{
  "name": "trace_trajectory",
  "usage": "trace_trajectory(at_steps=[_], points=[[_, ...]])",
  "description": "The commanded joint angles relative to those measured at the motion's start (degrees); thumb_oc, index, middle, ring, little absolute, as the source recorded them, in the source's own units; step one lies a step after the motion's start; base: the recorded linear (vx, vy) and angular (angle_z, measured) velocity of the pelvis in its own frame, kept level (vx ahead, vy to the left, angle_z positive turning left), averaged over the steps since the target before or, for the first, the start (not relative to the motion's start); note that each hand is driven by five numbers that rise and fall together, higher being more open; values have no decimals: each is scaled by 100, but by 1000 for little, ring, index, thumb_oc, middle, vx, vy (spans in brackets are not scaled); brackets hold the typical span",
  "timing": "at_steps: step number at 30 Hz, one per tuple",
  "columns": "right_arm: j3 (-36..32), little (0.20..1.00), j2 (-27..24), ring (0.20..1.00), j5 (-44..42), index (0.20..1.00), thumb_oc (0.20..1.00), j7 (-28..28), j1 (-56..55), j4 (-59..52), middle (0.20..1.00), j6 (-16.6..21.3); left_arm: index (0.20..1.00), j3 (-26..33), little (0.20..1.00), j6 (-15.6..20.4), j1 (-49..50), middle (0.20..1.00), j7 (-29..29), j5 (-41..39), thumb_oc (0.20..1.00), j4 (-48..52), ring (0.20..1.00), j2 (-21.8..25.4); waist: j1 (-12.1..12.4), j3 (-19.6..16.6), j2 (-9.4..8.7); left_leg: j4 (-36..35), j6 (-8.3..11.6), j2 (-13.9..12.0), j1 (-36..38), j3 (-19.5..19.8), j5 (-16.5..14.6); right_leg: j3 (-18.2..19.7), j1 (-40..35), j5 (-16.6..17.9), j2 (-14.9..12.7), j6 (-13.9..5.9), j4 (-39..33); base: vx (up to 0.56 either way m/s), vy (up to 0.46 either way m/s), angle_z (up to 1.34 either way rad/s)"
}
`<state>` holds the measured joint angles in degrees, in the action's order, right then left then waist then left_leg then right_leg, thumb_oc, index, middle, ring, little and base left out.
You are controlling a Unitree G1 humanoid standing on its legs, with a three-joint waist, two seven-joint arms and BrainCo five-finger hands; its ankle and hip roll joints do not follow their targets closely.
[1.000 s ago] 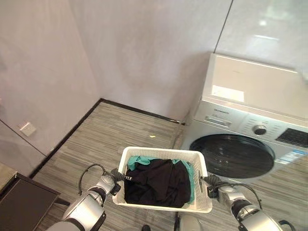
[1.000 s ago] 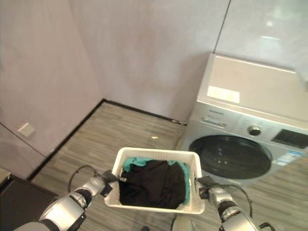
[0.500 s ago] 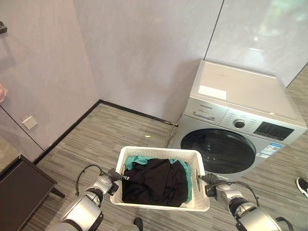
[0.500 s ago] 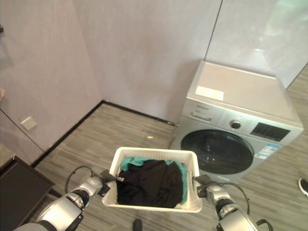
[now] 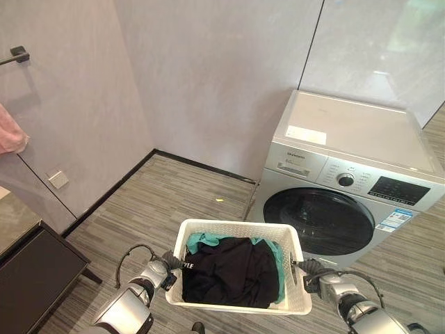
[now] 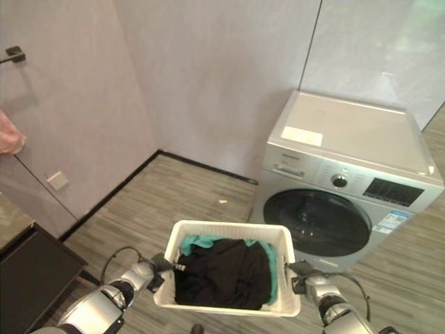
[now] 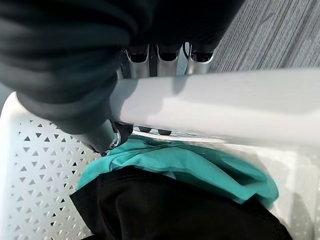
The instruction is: Grab the laundry basket,head to the washer,open it,put in the laundry and shut it.
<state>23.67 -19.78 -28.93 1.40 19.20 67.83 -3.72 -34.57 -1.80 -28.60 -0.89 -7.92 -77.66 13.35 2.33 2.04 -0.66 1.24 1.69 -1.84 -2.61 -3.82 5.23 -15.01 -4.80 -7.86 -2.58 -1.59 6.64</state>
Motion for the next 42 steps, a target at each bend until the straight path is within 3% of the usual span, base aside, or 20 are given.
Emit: trace_trajectory(at_steps=[1,7,14,18,28,34,42], points=[[-432,200,-132,200,-396,200,200,114,409,-281,200,402,200,220,200,255,-633,200,-181,-60,200,-134,200,-75,14,79,-209,30,200,5,324,71,-233,33,-214,764,-275,-470,-859,0,0,0],[-509,200,-200,200,-364,200,200,97,335,-254,200,414,200,162,200,282,-655,200,-194,37,200,-25,200,-141,-145,88,-148,-18,206,-9,377,-43,-268,156,-159,792,-274,-486,-882,14,11,-4],[-558,200,-280,200,-242,200,200,110,143,-430,200,398,200,246,200,325,-469,200,-206,140,200,33,200,-293,-479,65,14,-262,145,-39,681,-537,-347,763,17,903,-234,-563,-961,32,21,-46],[-648,200,-326,200,-248,200,200,133,-3,-357,200,390,200,237,200,321,-425,200,-239,161,200,26,200,-325,-560,37,36,-334,146,-60,778,-670,-349,902,24,913,-203,-558,-983,34,-14,-36],[-721,200,-335,200,-299,200,200,127,-123,-319,200,396,200,277,200,296,-461,200,-165,194,200,-31,200,-321,-643,35,45,-345,162,-78,792,-680,-329,926,-16,957,-191,-567,-1076,4,-10,-9],[-781,200,-329,200,-590,200,200,189,-77,-248,200,325,200,-112,200,266,-727,200,-213,321,200,54,200,-379,-584,49,78,-283,158,-55,750,-555,-333,789,-63,944,-210,-568,-1050,5,0,4],[-413,200,-347,200,-428,200,200,402,-343,-1908,200,267,200,-422,200,292,-741,200,-302,429,200,430,200,-331,-461,131,46,-134,201,-46,650,-400,-288,578,-127,887,-240,-532,-965,-25,-17,18]])
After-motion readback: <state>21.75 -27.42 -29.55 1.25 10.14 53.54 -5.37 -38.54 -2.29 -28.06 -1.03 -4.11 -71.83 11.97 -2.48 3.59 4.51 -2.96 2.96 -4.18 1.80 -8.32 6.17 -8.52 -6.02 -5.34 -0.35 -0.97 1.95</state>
